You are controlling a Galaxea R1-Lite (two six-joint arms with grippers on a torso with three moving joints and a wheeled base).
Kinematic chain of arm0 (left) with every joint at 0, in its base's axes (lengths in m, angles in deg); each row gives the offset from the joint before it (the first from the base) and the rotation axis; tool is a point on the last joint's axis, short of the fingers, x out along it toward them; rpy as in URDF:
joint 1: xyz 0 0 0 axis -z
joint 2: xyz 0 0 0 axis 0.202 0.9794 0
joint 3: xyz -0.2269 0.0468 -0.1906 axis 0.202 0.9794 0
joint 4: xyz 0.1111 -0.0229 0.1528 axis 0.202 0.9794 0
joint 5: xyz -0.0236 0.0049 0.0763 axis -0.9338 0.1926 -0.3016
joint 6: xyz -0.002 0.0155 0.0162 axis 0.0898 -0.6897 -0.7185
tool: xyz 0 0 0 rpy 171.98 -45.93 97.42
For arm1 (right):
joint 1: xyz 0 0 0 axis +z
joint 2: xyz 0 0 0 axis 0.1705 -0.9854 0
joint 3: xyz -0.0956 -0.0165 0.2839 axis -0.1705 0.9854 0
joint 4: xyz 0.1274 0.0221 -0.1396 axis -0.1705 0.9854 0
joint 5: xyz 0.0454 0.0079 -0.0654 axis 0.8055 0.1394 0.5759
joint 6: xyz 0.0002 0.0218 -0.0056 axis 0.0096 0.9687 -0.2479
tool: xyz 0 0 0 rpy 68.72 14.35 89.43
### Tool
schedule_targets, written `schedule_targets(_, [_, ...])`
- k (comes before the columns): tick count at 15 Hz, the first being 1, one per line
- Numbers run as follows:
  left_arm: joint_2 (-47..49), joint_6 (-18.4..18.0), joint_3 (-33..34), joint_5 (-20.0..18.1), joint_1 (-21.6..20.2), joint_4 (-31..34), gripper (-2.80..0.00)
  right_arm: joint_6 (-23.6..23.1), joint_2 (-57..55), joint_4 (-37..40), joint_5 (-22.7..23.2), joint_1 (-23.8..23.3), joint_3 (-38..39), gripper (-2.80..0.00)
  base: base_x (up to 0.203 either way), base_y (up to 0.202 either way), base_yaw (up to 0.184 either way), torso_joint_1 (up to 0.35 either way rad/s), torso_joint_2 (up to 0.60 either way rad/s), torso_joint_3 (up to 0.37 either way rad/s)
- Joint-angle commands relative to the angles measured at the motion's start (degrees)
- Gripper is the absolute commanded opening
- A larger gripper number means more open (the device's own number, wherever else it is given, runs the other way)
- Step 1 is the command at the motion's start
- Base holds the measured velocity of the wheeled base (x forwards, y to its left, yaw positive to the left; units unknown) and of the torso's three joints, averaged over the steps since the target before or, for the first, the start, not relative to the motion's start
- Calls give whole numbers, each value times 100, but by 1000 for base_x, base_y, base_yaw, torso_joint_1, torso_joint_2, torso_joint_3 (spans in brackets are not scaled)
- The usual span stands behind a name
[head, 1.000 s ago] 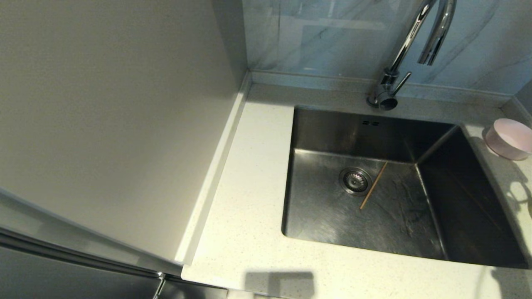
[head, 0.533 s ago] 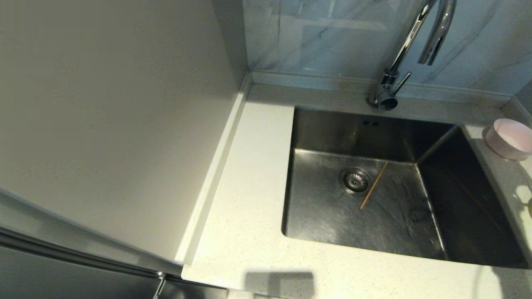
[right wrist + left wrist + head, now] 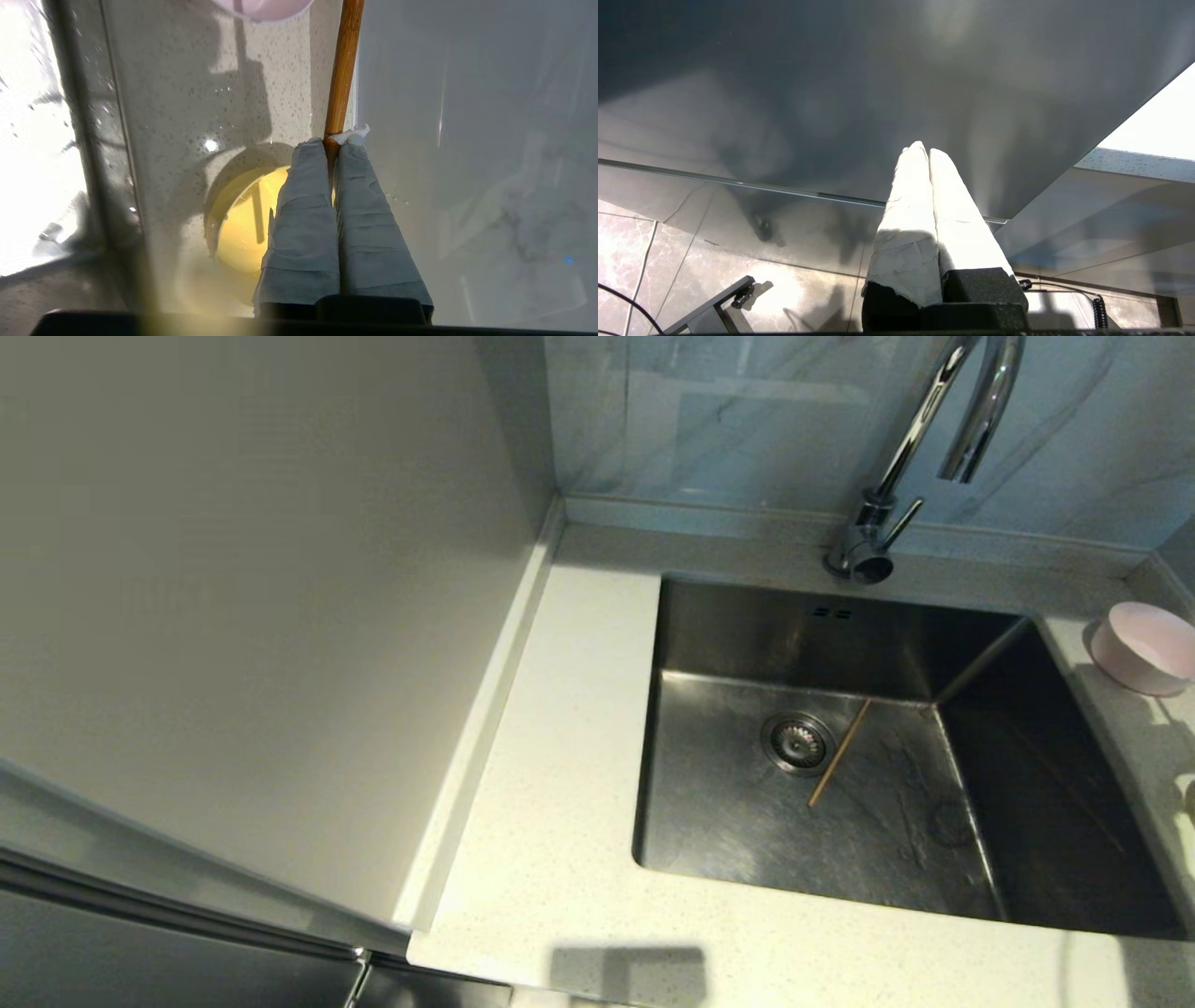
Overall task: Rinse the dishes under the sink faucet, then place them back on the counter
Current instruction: Place the chopsticks on the bowl
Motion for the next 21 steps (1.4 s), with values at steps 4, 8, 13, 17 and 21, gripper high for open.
schedule_targets(4, [-18,4,0,3,0,-4,-280,-359,-514,-457,-11,-187,49,-280,0,0,0,0,0,0])
schedule_targets(8, [-18,4,0,3,0,-4,-280,-500,-826,-649,-2,-268,16,-280,0,0,0,0,0,0])
schedule_targets(13, [-18,4,0,3,0,-4,-280,-538,-1140,-750,-2,-306,-110,-280,0,0,0,0,0,0])
schedule_targets(17, [-18,4,0,3,0,-4,-280,-762,-1261,-1111,-2,-306,-113,-280,0,0,0,0,0,0])
schedule_targets(21, [-18,4,0,3,0,-4,-280,-764,-1307,-1113,-2,-297,-113,-280,0,0,0,0,0,0])
